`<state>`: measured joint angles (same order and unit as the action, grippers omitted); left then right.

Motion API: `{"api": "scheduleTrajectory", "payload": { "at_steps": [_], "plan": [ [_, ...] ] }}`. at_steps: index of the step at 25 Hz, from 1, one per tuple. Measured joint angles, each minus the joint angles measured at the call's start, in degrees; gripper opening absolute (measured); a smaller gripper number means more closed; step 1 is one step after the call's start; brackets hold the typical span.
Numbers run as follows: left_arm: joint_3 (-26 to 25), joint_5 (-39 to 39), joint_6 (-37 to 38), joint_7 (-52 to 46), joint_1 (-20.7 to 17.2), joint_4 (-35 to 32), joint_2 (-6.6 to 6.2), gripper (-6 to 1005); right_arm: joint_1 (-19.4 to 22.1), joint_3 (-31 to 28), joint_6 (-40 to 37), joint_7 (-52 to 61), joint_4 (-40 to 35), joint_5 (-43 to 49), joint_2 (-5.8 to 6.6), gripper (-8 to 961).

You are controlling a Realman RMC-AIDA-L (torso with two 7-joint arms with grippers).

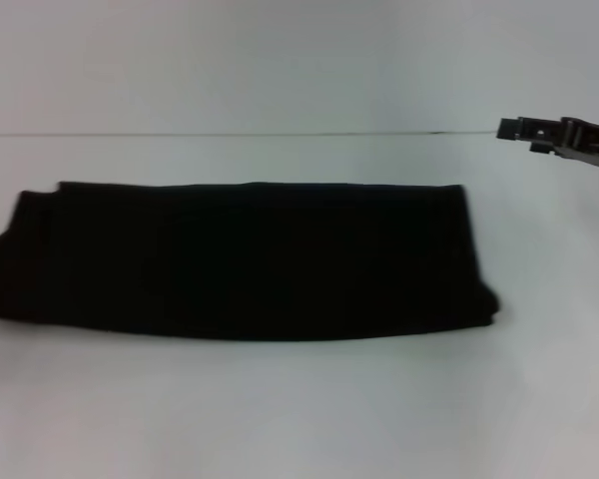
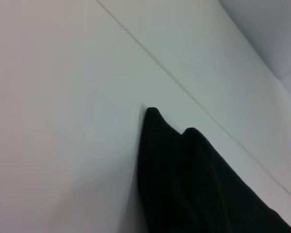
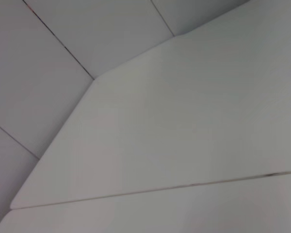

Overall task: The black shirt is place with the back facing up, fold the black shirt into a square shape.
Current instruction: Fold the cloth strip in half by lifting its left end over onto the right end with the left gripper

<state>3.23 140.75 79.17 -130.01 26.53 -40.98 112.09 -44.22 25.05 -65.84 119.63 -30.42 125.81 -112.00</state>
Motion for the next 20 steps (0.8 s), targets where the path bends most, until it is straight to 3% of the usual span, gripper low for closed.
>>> {"api": "scheduleTrajectory", "payload": {
  "at_steps": [3,6,9,12,15,17,20],
  "plan": [
    [-1.65,-0.17,2.00,0.19,-1.73,-2.89,-0.51,26,-0.61,0.07,0.99,-0.04,0.02,-0.02,-0.68,790],
    [-3.87,-2.85,6.85,1.77,-1.08,-3.84,-1.65,26,-0.77,0.08,1.09,-0.31,0.00,-0.05,-1.01,790],
    [-3.06,-7.37,12.97,3.81,2.04,-2.94,-2.23,27,-0.23,0.08,0.53,-1.13,-0.33,-0.16,-1.21,791],
    [0.78,-12.32,18.35,5.50,7.44,0.66,-2.02,37,0.85,0.02,0.36,-2.20,-0.49,-0.47,-1.03,791],
    [6.89,-15.57,19.80,6.54,13.82,4.88,0.52,51,1.99,-0.11,-0.46,-3.01,-0.62,-0.71,-0.33,790],
    [10.19,-16.51,18.84,7.65,17.81,6.77,3.41,61,2.96,-0.31,-1.32,-3.56,-0.72,-0.74,0.44,790],
    [15.22,-16.74,13.47,9.51,22.57,9.15,8.78,75,4.25,-0.39,-3.15,-4.18,-0.80,-0.76,1.75,790]
  ]
}}
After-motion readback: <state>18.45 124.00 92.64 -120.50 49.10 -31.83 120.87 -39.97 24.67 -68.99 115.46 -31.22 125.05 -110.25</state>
